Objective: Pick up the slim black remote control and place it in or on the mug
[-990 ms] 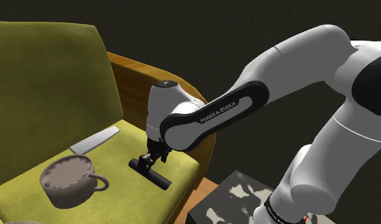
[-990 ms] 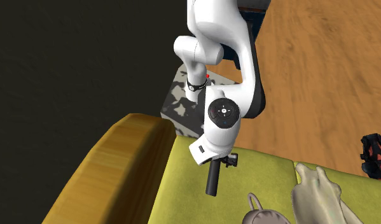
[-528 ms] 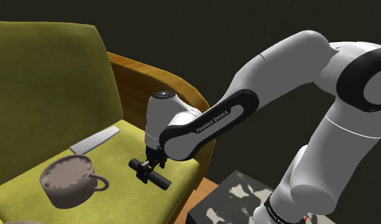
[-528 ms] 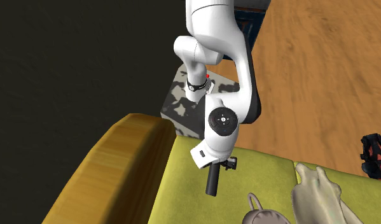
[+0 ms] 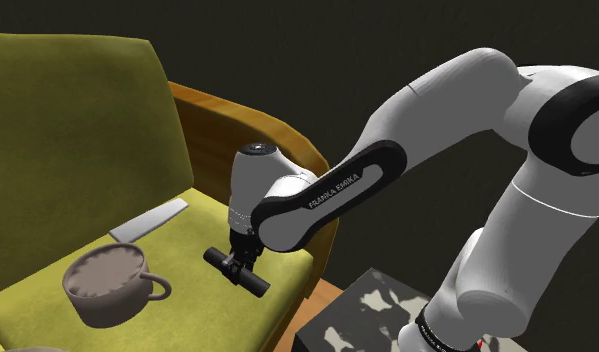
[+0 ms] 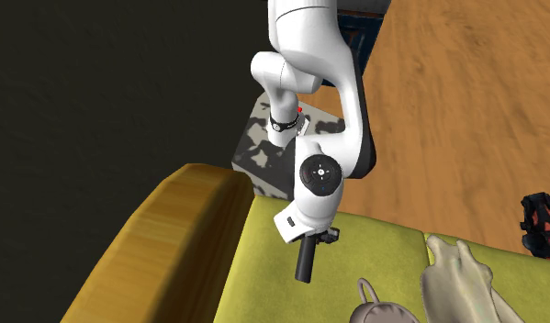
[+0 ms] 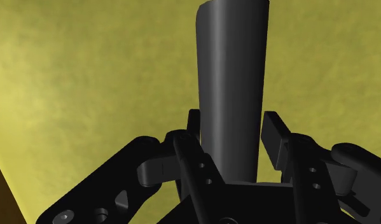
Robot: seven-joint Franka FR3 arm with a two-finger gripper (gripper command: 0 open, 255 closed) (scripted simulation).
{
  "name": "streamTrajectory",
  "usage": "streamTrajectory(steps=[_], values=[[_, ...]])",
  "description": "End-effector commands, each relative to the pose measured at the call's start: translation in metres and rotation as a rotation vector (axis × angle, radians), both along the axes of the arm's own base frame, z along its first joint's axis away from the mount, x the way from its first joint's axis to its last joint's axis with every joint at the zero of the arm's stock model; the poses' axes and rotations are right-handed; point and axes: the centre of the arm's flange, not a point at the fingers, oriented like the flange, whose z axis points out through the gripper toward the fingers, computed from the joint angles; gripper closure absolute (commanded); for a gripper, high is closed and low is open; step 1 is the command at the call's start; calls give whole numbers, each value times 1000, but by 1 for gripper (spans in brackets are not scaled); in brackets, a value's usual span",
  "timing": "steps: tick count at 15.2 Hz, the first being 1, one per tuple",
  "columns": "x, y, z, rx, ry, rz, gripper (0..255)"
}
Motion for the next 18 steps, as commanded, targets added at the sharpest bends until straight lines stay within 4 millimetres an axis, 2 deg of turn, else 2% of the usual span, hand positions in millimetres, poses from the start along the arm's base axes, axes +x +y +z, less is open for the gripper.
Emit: streamTrajectory(steps=[1, 8, 18], values=[[-2, 2, -1, 1, 2, 5, 255], [-2, 2, -2, 1, 2, 5, 255], [-2, 2, 51, 1, 2, 5, 255]])
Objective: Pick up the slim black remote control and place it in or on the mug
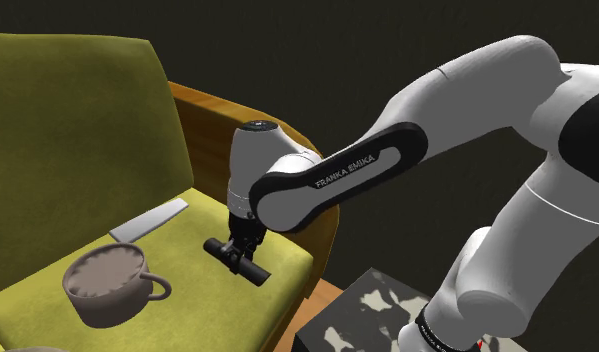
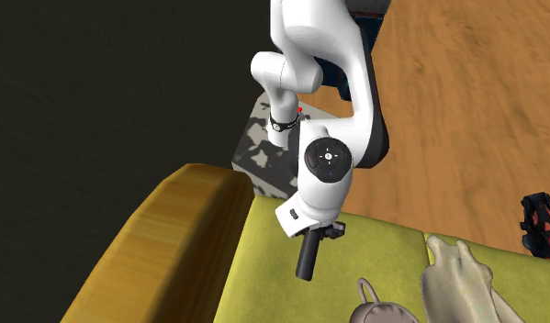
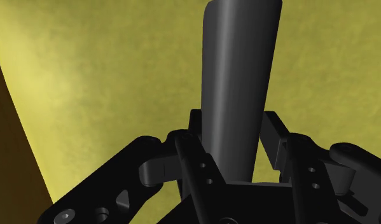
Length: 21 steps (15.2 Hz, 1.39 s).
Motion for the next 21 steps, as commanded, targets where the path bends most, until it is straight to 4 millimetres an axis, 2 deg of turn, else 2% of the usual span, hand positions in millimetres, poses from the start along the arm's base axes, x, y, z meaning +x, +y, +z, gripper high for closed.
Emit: streamTrajectory(steps=[1, 21], values=[[0, 0, 11, 0, 0, 0, 255], [0, 0, 116, 0, 0, 0, 255]])
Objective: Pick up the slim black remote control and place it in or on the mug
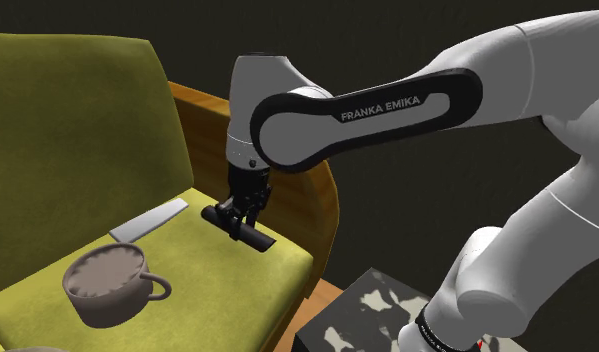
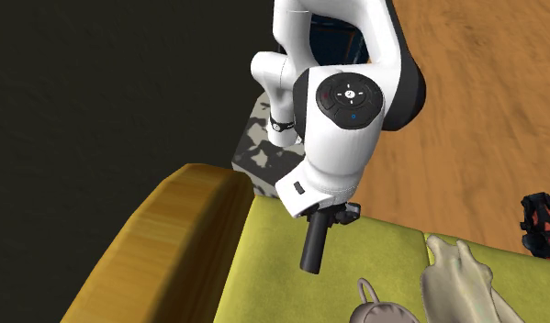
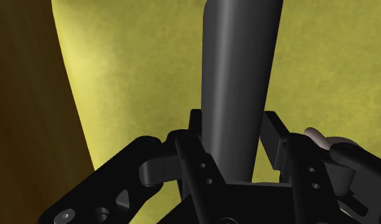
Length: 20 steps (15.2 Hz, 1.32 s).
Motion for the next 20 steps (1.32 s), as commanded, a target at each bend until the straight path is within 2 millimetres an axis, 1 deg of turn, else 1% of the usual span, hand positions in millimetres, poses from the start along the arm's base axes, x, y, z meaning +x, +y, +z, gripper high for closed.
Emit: streamTrajectory(steps=[1, 3, 20], values=[[0, 0, 10, 0, 0, 0, 255], [0, 0, 17, 0, 0, 0, 255], [75, 211, 7, 0, 0, 0, 255]])
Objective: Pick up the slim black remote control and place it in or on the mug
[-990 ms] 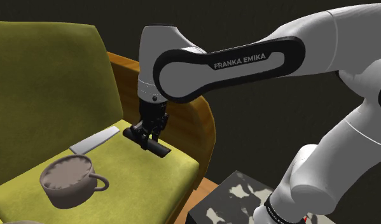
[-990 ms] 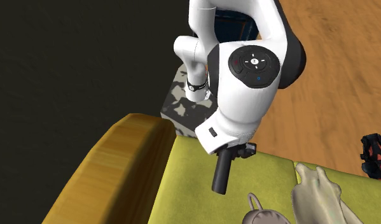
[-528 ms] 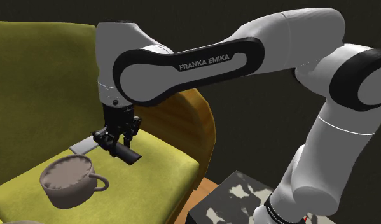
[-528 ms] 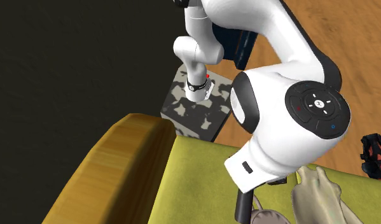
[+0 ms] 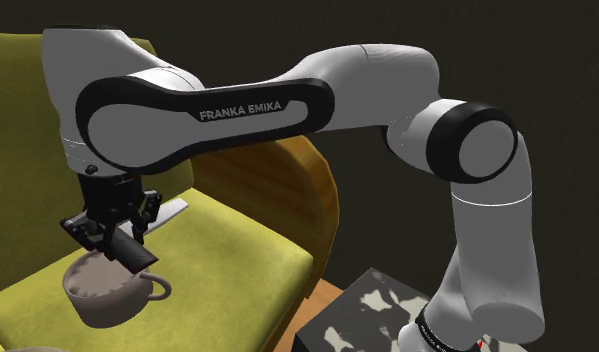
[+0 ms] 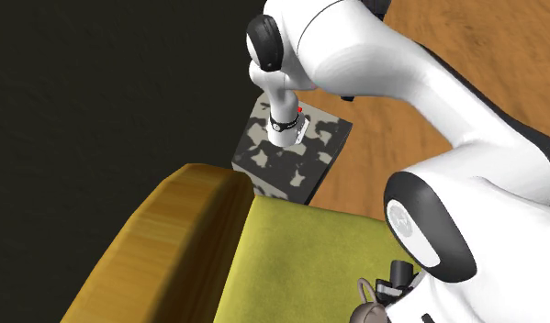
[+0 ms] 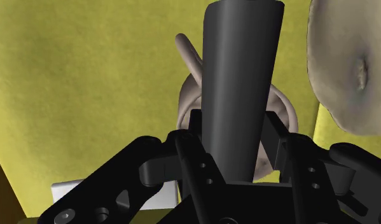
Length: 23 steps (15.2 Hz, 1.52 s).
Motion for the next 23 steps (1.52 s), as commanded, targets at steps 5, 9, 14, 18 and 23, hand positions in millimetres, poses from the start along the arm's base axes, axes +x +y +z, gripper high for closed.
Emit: streamTrajectory(steps=[5, 9, 14, 18, 23], values=[[6, 11, -29, -1, -1, -2, 255], [6, 11, -50, -1, -1, -2, 255], [6, 11, -63, -1, -1, -2, 255], [6, 11, -63, -1, -1, -2, 255], [6, 11, -63, -1, -1, -2, 0]])
